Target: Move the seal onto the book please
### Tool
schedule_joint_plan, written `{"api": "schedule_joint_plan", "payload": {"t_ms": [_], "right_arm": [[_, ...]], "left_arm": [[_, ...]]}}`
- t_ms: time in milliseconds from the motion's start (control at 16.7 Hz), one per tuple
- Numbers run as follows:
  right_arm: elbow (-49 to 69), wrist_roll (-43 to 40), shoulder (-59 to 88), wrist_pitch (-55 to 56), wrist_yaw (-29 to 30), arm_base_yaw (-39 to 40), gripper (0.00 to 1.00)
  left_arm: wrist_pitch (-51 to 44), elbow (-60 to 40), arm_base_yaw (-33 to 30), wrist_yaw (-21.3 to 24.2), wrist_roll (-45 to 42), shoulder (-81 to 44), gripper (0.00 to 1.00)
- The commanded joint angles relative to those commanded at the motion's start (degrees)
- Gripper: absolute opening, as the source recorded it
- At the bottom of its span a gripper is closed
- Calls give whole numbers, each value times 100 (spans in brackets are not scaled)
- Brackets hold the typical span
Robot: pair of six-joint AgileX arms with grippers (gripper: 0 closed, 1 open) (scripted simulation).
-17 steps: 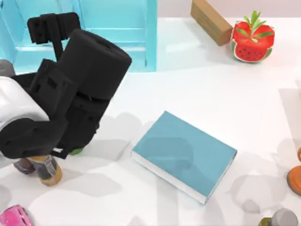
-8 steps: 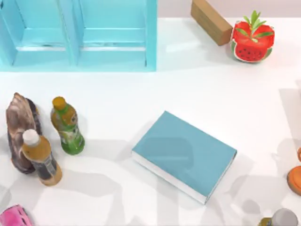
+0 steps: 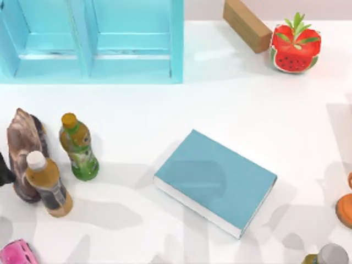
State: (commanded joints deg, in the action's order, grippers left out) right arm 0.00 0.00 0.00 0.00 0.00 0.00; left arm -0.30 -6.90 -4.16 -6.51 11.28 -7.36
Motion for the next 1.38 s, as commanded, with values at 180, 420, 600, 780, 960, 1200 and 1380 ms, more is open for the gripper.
{"api": "schedule_joint_plan", "payload": {"t_ms": [180,420,600,780,960,1200,1380], "right_arm": [[0,0,0,0,0,0,100],[0,0,0,0,0,0,100],[0,0,0,0,0,0,100],[57,-16,57,-53,3,-20,100],[595,-165,590,-521,16,-181,100],[2120,-533,2145,-1701,20,-556,100],[3624,-870,3878,-2867,13,-908,100]], "left_arm": [[27,500,306,472,-829,536,100],[30,690,416,651,-1128,736,100],[30,690,416,651,-1128,736,100],[30,690,416,651,-1128,736,100],[30,690,416,651,-1128,736,100],[30,690,416,651,-1128,736,100],[30,690,416,651,-1128,736,100]]}}
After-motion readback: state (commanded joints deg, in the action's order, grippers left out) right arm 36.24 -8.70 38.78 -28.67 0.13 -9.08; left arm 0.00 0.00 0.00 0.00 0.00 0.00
